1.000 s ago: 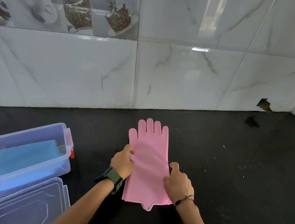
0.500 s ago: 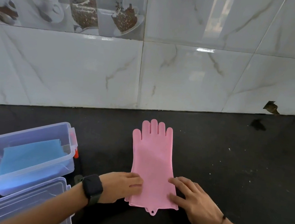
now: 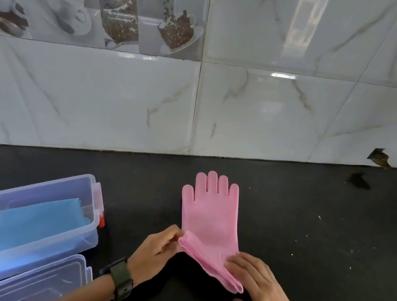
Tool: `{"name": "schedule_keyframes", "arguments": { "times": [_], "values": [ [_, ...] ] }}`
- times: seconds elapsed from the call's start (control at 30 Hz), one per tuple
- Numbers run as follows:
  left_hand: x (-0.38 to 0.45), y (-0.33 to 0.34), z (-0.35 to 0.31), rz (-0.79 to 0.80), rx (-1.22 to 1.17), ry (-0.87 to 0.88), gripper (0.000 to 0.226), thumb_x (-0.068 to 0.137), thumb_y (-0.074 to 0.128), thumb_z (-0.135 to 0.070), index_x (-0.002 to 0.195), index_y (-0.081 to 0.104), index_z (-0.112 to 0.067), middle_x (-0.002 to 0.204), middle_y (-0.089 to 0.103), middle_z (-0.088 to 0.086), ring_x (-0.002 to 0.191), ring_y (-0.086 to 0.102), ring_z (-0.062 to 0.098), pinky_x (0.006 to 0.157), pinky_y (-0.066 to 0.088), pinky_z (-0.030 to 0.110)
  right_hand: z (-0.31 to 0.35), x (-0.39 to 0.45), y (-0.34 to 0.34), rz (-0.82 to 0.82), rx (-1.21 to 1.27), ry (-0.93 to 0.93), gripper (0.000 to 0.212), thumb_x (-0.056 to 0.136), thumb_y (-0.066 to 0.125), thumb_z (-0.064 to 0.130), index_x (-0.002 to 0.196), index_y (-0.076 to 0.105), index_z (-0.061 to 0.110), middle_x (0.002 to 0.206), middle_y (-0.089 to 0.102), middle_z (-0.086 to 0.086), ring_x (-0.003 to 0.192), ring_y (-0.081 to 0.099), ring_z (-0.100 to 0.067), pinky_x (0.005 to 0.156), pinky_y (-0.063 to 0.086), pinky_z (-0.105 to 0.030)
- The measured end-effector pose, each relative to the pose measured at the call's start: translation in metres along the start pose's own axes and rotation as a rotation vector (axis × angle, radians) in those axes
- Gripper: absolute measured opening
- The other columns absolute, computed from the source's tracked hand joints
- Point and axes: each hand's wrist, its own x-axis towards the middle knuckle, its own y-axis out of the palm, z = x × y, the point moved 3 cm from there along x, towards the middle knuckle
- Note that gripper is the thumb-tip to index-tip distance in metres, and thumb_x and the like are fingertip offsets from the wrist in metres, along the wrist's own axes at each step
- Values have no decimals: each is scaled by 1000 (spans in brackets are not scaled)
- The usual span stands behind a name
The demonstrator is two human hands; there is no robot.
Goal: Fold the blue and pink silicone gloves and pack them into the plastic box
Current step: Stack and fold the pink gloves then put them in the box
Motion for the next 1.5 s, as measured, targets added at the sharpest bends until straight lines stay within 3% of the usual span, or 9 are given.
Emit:
{"name": "schedule_keyframes", "arguments": {
  "times": [0.27,0.47,0.63,0.77,0.87,0.97,1.17,1.37,1.5],
  "values": [
    [31,-2,-11,-195,-155,-194,14,99,36,-21,88,46,-24,81,55,0,70,50,11,67,43,28,-20,77,-11,-301,675,572,9,90,56,12,82,58,10,64,55,0,58,48,-13,48,38,-14],
    [81,3,2,-363,-149,-577,19,92,39,-8,102,30,-22,91,49,-3,75,51,13,69,42,29,-38,129,12,-27,343,823,40,90,41,14,130,33,14,62,49,3,52,48,-18,46,34,-25],
    [80,7,-4,-279,634,-245,42,88,42,-6,126,34,-22,104,60,9,87,57,29,69,48,38,-41,130,21,2,204,791,37,90,38,24,126,32,16,80,62,-7,61,53,-29,54,38,-31],
    [75,12,-3,-85,1045,373,33,71,74,-13,103,68,-19,122,65,9,113,62,29,99,48,37,-48,120,18,0,123,712,43,89,46,32,128,34,20,119,52,-6,100,55,-28,66,49,-37],
    [73,7,26,250,969,307,59,90,43,-1,145,28,-16,157,22,5,146,11,20,112,-2,28,-49,104,10,-33,-103,429,49,82,64,23,127,47,15,127,51,-8,110,55,-30,81,55,-40],
    [77,0,39,345,951,305,67,89,36,1,149,14,-22,160,5,2,143,-11,13,112,-11,26,-55,81,9,-80,-284,47,66,56,83,8,119,62,13,125,64,-12,113,62,-35,86,55,-46],
    [80,-7,32,135,493,290,42,90,46,1,125,58,-18,146,44,-1,141,27,12,118,19,26,-61,77,8,9,-290,-161,64,63,74,6,125,61,17,136,56,-5,128,48,-29,114,3,-39],
    [73,-11,9,-13,220,20,30,91,48,2,114,65,-8,120,66,6,109,58,11,92,41,8,-54,80,-2,31,45,-57,33,75,65,10,107,68,14,125,64,0,129,48,-23,110,38,-41],
    [24,-11,-2,68,-39,-75,20,96,45,-8,102,62,-16,97,68,-7,88,61,2,81,48,14,-28,45,-9,-139,486,130,20,81,57,5,97,67,13,109,67,1,115,54,-5,104,36,-13]
  ]
}}
